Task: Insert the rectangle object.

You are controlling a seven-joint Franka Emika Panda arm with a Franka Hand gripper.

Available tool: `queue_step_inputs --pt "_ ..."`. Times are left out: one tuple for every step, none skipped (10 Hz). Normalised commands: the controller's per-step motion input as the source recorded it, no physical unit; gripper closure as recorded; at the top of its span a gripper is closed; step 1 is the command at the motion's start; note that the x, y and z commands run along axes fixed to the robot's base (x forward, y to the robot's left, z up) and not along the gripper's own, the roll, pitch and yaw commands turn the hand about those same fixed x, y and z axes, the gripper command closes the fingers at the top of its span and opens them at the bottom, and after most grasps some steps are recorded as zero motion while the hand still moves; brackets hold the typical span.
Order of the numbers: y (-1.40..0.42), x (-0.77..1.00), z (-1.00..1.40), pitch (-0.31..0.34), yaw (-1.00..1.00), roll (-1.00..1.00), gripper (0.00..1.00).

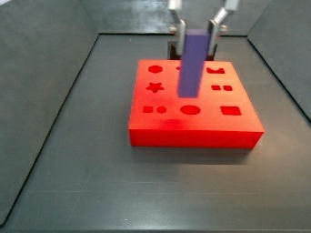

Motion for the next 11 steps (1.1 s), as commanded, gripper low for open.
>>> queue_step_inputs --pt "0.07 1.0 -0.26 -0.056 0.0 0.0 1.0" --pt "0.08 1.0 -0.26 -0.036 0.0 0.0 1.0" --pt "0.05 1.0 -0.26 -0.034 0.0 0.0 1.0" --pt "0.04 1.0 -0.22 -0.059 0.0 0.0 1.0" --pt "0.0 1.0 -0.09 -0.131 0.01 0.0 1.0" --pt "0.0 1.0 -0.05 -0.159 0.02 0.0 1.0" --pt "0.0 0.99 -0.05 -0.173 0.03 0.0 1.0" --pt "0.0 0.96 -0.07 -0.179 0.05 0.0 1.0" --pt "0.0 0.89 -0.16 -0.187 0.06 0.0 1.0" --pt "-0.11 0.42 -0.32 -0.344 0.09 0.07 1.0" --pt "-0.11 0.3 -0.27 -0.403 0.1 0.14 1.0"
